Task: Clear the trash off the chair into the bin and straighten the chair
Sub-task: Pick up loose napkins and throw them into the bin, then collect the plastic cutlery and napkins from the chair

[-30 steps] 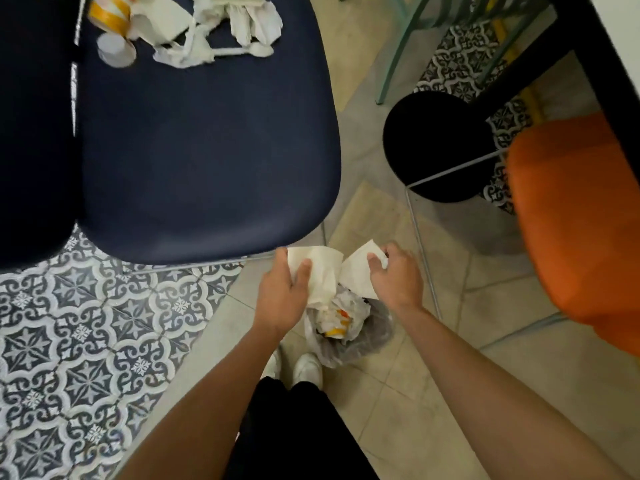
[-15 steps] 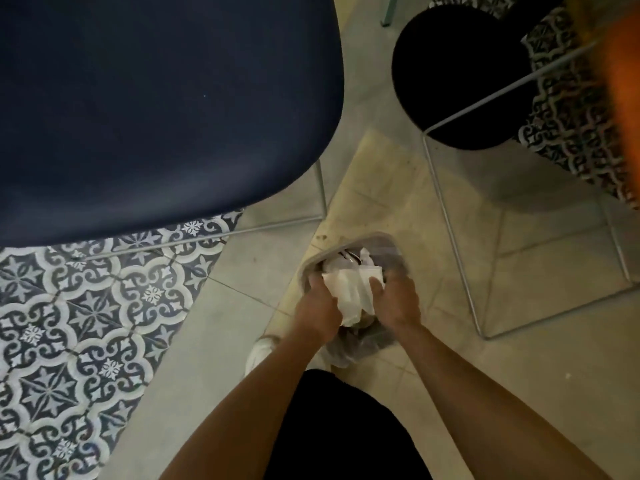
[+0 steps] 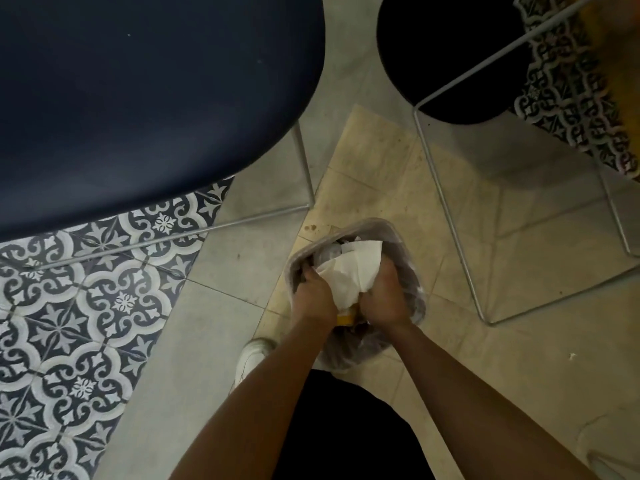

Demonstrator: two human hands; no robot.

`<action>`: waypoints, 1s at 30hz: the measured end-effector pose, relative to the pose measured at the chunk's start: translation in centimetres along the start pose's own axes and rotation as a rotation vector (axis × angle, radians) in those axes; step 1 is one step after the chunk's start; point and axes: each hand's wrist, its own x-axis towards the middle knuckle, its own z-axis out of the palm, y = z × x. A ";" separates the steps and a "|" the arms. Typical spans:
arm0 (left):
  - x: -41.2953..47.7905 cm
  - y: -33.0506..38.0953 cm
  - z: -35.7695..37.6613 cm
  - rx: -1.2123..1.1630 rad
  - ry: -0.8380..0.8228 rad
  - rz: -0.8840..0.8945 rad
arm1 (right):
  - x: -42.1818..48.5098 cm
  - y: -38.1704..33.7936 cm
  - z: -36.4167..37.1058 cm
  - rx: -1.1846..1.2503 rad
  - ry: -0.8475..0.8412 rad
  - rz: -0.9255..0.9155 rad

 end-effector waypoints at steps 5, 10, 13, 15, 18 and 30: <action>-1.6 -0.1 -0.2 -0.133 0.066 -0.061 | -0.1 0.4 -0.1 -0.087 0.080 -0.031; -4.7 -0.3 -2.5 -0.153 0.101 0.000 | -2.5 -2.3 -1.7 -0.111 0.062 -0.040; -7.1 -0.3 -4.4 -0.159 0.146 0.055 | -4.2 -4.5 -3.1 -0.184 0.011 -0.064; -9.0 -0.1 -5.7 -0.159 0.215 0.077 | -5.5 -6.2 -4.3 -0.217 -0.005 -0.101; -11.8 0.5 -7.9 -0.216 0.312 0.086 | -7.4 -8.9 -5.9 -0.229 -0.007 -0.147; -18.7 3.0 -18.9 -0.328 0.533 0.166 | -10.5 -22.6 -11.5 -0.245 0.073 -0.341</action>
